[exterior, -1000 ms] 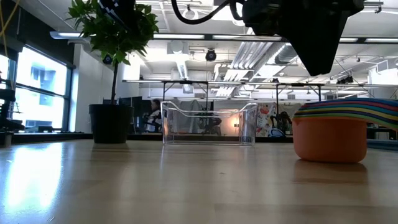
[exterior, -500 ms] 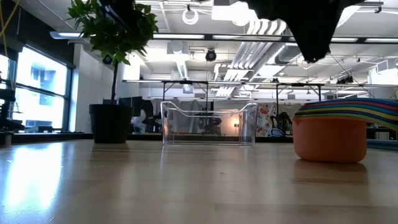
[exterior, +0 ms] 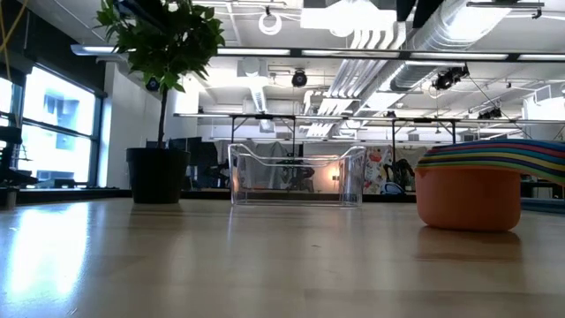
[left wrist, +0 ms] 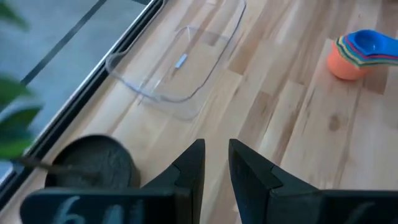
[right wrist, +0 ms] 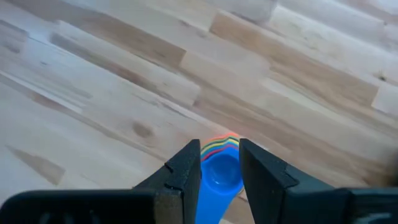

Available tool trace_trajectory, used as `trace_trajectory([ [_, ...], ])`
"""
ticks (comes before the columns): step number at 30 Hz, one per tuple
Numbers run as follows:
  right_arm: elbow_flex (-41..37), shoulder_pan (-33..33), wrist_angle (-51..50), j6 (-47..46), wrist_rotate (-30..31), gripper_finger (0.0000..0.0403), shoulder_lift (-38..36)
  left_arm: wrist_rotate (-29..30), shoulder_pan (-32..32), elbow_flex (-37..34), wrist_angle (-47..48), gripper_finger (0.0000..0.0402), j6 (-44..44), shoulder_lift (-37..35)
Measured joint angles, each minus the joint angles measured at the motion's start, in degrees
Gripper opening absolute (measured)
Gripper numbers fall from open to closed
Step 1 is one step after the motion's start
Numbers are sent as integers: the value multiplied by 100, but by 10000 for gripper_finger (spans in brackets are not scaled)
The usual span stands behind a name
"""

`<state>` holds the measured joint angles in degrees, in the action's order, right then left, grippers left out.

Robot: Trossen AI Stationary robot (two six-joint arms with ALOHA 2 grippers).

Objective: Nest measuring cups in basket
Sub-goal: Put the nested measuring cups into the transparent bin

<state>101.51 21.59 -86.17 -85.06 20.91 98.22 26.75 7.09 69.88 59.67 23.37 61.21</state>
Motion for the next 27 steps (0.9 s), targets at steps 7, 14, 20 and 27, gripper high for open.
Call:
trace_trajectory([
  [7, 0, 65, 18, -2, 292, 103, -306, 129, 394, -1232, -554, 62, 559, -1294],
  [14, 0, 54, 36, 1, 286, 103, -311, 78, 763, -2457, -1835, 62, 419, -2487],
  [20, 0, 54, 70, 1, 250, 103, -309, 82, 1006, -3448, -2760, 62, -48, -3399],
  [27, 0, 54, 89, 1, 42, 103, -309, 81, 1136, -4330, -3400, 62, -450, -4384],
])
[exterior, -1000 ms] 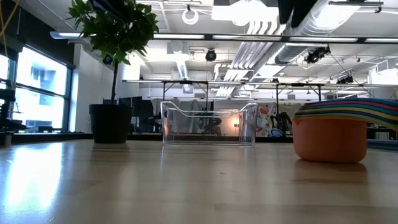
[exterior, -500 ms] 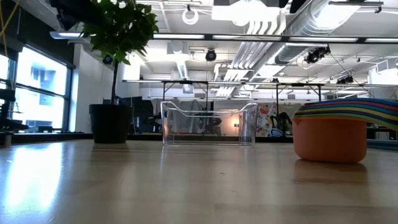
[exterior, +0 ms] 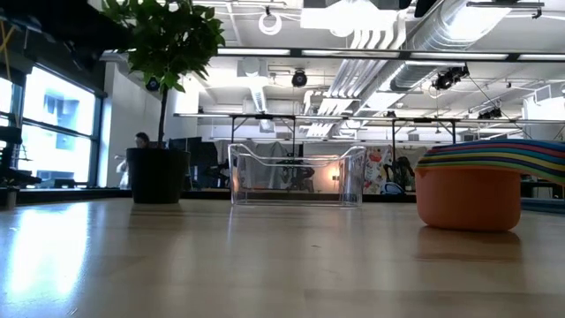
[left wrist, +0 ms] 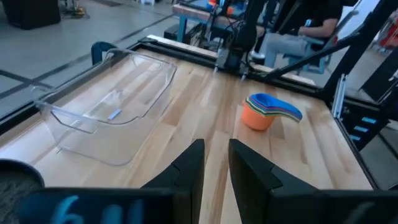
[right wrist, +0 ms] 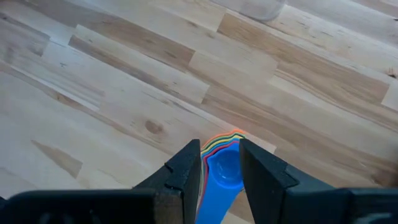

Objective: Nest measuring cups in basket
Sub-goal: Put the nested measuring cups into the transparent bin

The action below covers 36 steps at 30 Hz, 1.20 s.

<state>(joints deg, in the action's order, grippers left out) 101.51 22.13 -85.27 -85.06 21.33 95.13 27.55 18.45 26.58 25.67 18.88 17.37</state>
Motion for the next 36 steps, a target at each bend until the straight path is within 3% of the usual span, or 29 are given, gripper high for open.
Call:
trace_trajectory([
  [12, 0, 0, 4, 0, -256, 103, 2, -104, -1, -1200, -258, 62, 34, -1715],
  [26, 0, 0, 26, -5, -546, 103, 4, -953, 3, -1977, -534, 62, -48, -1656],
  [36, 0, 8, 28, -258, -546, 103, 6, -897, 3, -1973, -424, 62, -224, -1663],
])
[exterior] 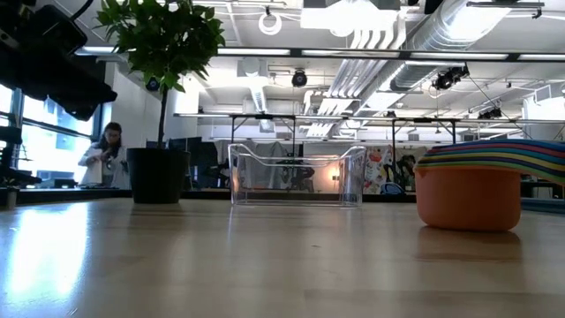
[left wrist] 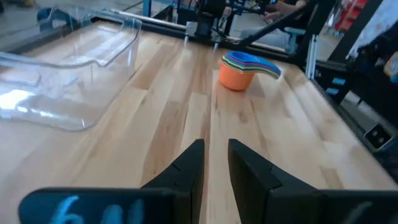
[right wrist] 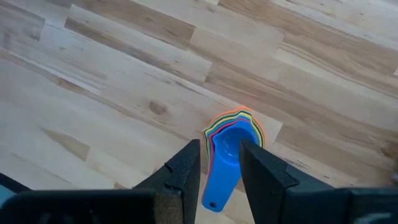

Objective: Nest measuring cups in basket
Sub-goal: Put the nested measuring cups into the transparent bin

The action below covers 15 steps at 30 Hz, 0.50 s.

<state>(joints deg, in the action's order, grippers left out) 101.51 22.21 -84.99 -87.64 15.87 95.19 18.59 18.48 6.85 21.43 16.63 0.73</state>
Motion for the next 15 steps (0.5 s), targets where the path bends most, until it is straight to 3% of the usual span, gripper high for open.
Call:
trace_trajectory([
  [4, 0, 32, 0, -121, -12, 103, -1, -12, 0, 0, -3, 62, -489, 0],
  [15, 0, 612, -20, -1259, 21, 103, 99, -13, 0, 0, -4, 62, -526, 0],
])
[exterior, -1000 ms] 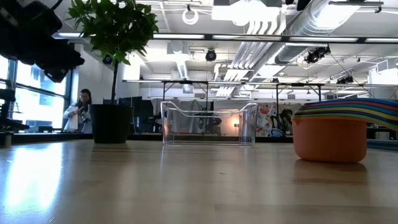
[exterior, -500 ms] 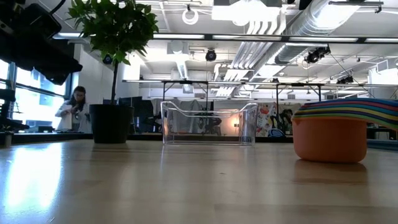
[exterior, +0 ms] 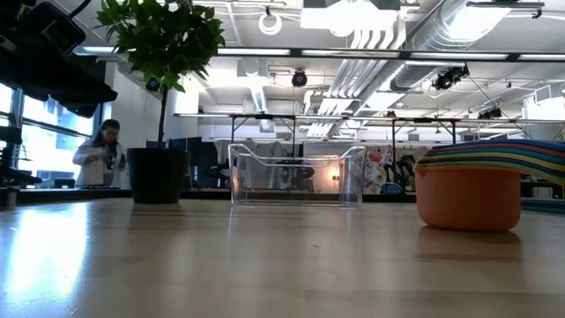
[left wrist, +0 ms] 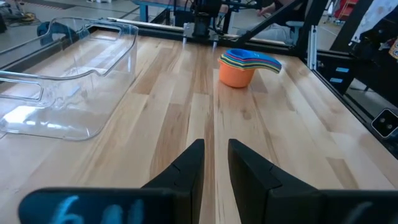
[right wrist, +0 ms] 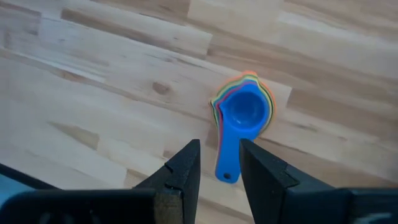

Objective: Nest measuring cups in basket
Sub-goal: Put the nested measuring cups into the transparent bin

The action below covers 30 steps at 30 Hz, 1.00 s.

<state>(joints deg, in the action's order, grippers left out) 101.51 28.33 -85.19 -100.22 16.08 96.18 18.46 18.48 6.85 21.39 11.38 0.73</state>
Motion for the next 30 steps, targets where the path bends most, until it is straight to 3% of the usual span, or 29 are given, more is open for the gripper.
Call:
trace_trajectory([
  [12, 0, 268, -111, -798, -52, 103, 329, -4, 0, 0, -2, 63, -2, 0],
  [30, 0, 338, -43, -785, -1133, 103, 1168, -7, -2, 2, -7, 63, -2, 0],
])
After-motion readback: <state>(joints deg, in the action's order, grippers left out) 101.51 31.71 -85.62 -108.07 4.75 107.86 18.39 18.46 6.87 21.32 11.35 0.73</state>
